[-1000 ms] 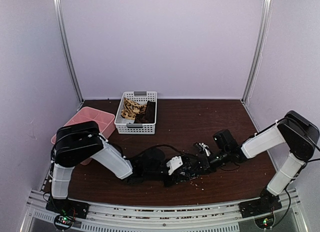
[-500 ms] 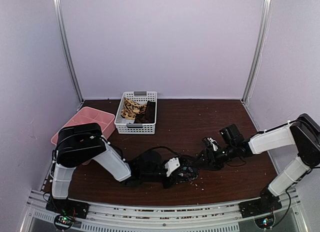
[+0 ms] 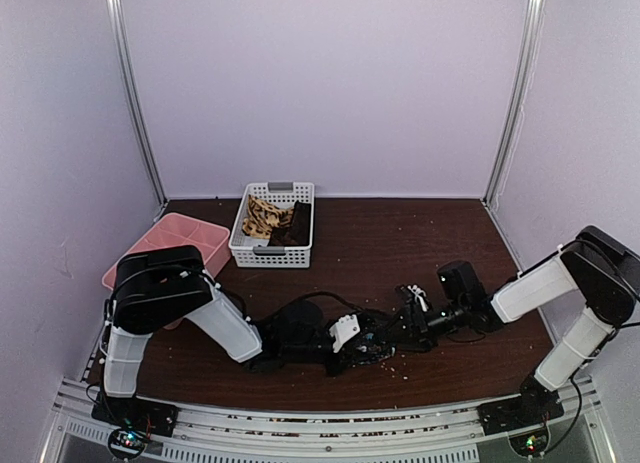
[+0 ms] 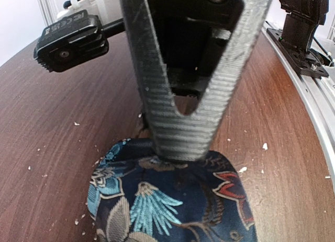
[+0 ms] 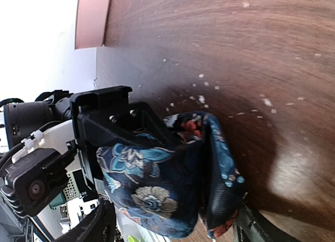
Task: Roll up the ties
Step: Pick up the tie from the center of the board.
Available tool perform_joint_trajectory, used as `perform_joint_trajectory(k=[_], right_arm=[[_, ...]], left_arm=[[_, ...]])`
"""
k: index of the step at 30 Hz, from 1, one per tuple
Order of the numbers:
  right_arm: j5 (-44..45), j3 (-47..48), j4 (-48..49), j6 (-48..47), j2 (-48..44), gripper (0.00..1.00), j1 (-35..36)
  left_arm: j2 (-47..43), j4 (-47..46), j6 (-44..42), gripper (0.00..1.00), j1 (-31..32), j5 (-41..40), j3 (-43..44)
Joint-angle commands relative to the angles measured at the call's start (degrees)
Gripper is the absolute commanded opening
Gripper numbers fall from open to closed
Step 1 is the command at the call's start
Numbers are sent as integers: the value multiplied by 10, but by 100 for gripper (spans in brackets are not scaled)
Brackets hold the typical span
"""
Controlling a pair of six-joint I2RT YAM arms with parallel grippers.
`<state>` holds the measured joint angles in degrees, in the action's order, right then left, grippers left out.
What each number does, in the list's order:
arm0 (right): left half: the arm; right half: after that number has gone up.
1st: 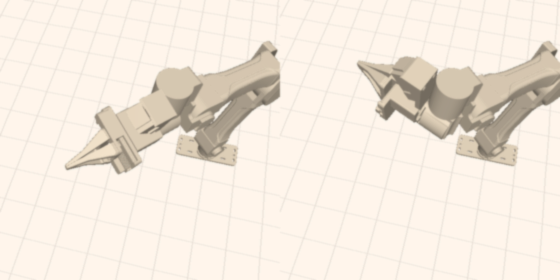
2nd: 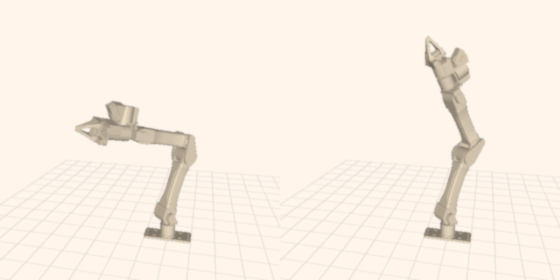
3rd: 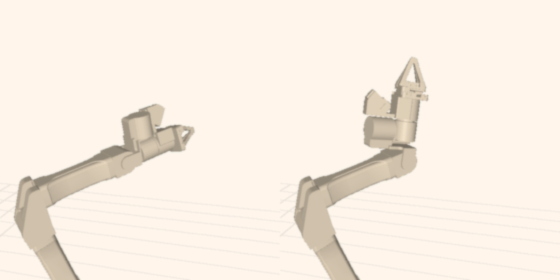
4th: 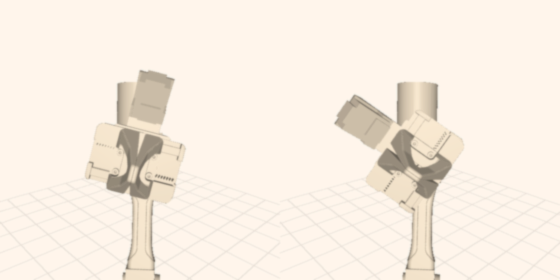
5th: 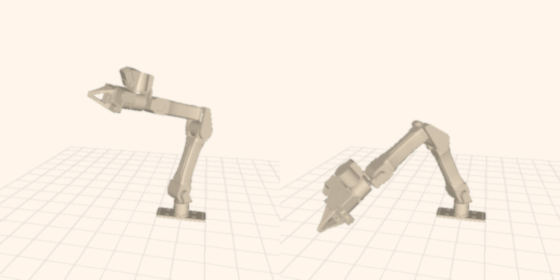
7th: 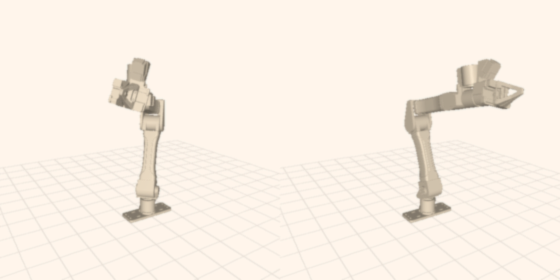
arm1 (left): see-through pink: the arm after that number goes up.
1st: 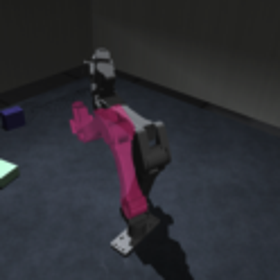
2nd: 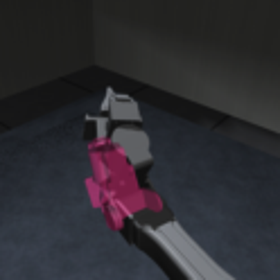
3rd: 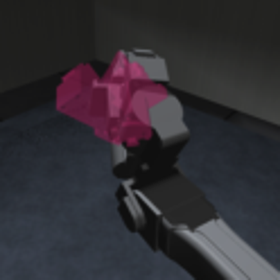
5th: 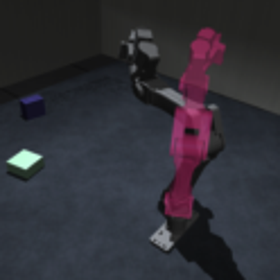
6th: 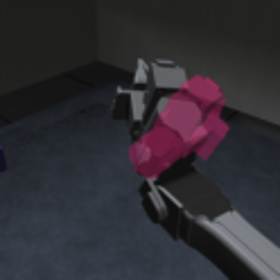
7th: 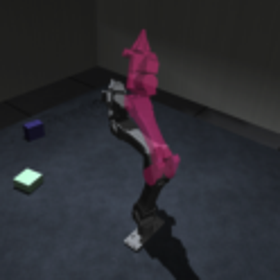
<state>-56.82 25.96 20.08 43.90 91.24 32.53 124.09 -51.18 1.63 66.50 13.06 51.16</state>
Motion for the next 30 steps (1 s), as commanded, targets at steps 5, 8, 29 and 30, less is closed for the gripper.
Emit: perform_joint_trajectory(k=[5,8,29,30], right_arm=[[9,11,44,20,11,74,24],[20,20,41,20,25,67,24],[61,10,-2,-17,-9,0,30],[63,9,-3,-17,-14,0,30]], left_arm=[[30,61,-2,26,8,7,-13],[29,60,-2,26,8,8,-14],[-4,52,7,62,8,-22,-28],[-9,48,9,65,8,-26,-32]])
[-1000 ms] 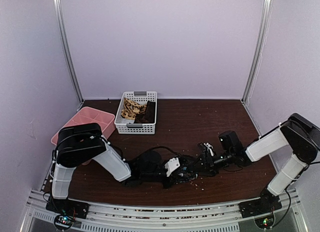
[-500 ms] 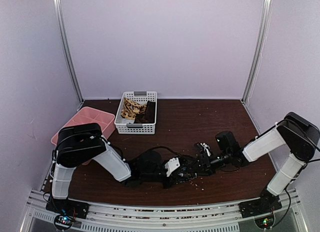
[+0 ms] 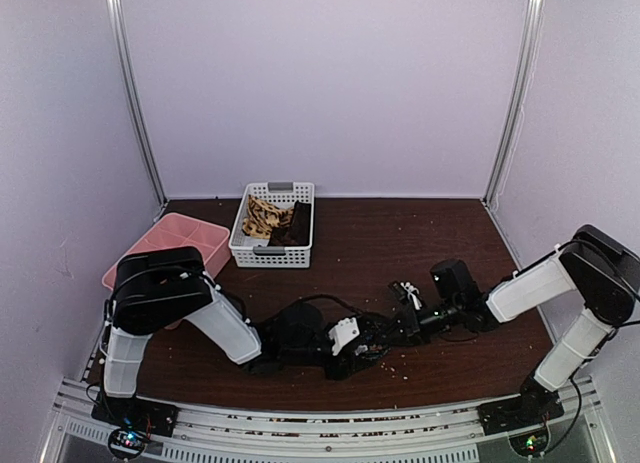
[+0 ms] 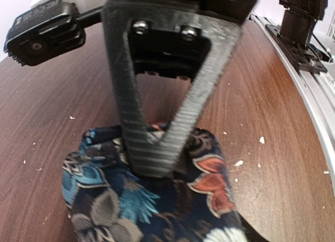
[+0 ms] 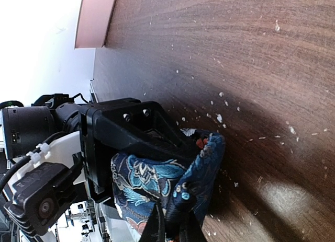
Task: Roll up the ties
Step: Pick up the tie from the center of the board.
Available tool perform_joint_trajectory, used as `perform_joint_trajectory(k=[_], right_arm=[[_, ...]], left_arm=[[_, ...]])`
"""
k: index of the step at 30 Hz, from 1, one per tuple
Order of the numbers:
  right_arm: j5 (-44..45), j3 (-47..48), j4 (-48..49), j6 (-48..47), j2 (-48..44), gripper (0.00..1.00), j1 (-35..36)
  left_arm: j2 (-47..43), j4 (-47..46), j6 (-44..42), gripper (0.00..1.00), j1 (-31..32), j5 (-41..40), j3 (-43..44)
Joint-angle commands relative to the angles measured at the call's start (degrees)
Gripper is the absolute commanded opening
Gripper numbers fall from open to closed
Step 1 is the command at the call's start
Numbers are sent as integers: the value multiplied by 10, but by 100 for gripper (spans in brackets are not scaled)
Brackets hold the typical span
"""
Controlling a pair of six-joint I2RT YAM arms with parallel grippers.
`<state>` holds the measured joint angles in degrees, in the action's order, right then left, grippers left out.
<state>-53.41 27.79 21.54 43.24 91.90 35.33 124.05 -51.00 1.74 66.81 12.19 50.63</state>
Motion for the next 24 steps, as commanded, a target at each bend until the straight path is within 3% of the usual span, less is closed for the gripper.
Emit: perform_joint_trajectory(k=[1,6,10,15,24], right_arm=[[31,-9,-17,-10,-25,0,2],[38,-8,-21,-8,-46,0,1],[41,-4,-21,-1,-66,0,1],[46,2,-27,4,-74,0,1],[43,-8,17,36,-61,0,5]], left_arm=[[-15,43,9,69,5,-24,-32],[-64,60,9,81,5,-64,-50],[-120,89,13,97,5,-104,-64],[-167,94,3,98,4,-129,-87],[-112,84,-13,98,7,-76,-35]])
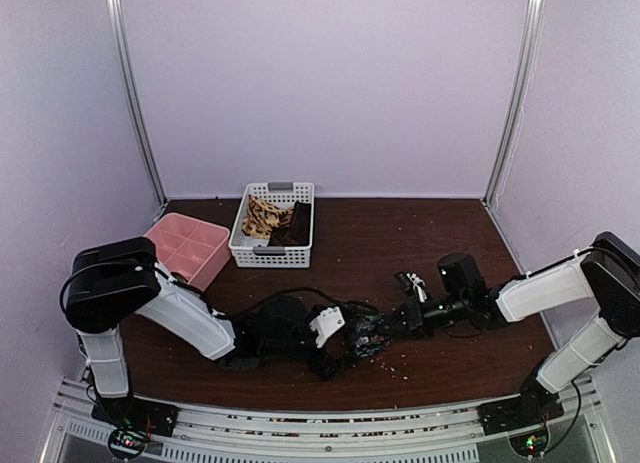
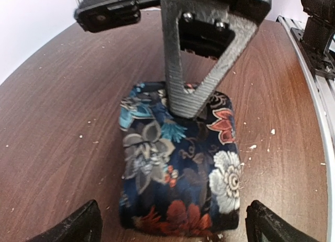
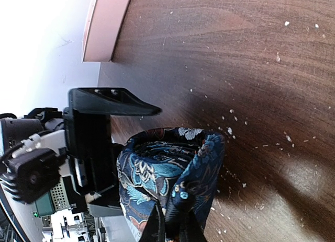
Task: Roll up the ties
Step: Pass from the right arm to the left
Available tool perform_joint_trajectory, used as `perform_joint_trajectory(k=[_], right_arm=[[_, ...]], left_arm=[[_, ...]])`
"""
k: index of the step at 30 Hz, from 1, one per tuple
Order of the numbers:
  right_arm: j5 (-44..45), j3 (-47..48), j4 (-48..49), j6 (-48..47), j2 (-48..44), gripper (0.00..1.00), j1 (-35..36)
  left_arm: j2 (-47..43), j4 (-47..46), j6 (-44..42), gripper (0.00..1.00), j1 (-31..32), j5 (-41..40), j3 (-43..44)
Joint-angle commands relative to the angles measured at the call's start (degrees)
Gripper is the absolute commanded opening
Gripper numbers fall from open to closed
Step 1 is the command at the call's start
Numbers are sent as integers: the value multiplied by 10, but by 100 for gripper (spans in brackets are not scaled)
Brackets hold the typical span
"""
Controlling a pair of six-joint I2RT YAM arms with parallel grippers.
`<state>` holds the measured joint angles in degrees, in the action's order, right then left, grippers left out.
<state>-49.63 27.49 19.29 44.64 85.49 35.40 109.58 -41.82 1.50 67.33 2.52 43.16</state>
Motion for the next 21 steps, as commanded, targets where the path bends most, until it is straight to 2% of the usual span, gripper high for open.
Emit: perform_joint_trajectory(k=[1,12,14,18,21], right_arm=[[5,-5,45,24,5,0,6],[5,-12,73,40,17,0,23],[5,-13,73,40,15,0,24],[5,-16,74,39,16,0,24],[6,-19,79,40,20,0,25]], left_arm=[[43,-5,-10,98,3,20,52],[116,4,3,95,3,-17,121],[121,2,6,87,3,-17,125],[120,-9,15,56,2,-16,121],[120,-5,17,40,1,-7,127]])
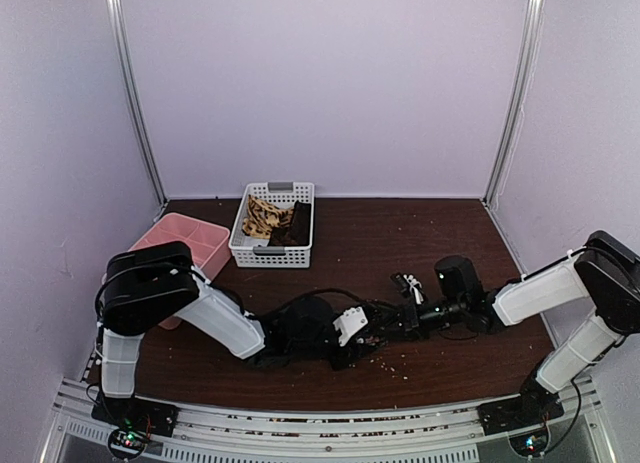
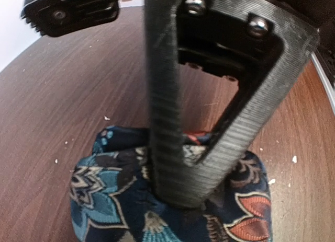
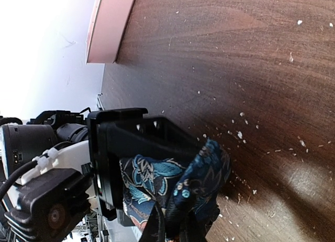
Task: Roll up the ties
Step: Pass from the right arm to the left
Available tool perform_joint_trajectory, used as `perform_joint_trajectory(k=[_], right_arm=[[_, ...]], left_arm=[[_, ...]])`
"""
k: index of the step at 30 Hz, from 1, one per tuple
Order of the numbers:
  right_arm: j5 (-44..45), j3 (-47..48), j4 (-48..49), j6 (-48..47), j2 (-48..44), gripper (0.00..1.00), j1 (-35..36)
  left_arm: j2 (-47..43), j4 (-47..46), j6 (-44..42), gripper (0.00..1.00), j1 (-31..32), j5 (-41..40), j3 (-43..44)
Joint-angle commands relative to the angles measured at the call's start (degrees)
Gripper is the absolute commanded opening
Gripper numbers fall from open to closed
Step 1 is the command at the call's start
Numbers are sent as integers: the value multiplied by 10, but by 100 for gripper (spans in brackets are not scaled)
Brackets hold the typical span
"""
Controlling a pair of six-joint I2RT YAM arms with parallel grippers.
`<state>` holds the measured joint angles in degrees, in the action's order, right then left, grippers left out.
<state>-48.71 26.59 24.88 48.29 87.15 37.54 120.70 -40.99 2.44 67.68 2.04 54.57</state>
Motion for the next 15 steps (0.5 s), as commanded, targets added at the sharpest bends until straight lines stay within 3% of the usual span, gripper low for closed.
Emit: perform_joint_trajectory(k=[1,4,5,8,9,11,15], right_arm=[[-4,-11,26,5,7,0,3],[-6,-13,39,13,11,0,3],[-6,-11,38,13,9,0,3],[-6,-1,28,12,-4,0,-1],[-6,5,24,12,-10,0,-4],[-10,12,21,14,-23,0,-12],[-15,25,6,15,-56,0,-28]], left_arm=[[8,-8,9,36,-2,1,17],[2,-6,16,35,-3,3,16],[-4,-10,21,44,-3,-1,9],[-35,-18,39,86,-3,-23,-24],[-49,-18,50,96,-4,-36,-36],[-85,-21,62,98,-8,-23,-66],[-163,-1,125,98,-13,-72,-123]])
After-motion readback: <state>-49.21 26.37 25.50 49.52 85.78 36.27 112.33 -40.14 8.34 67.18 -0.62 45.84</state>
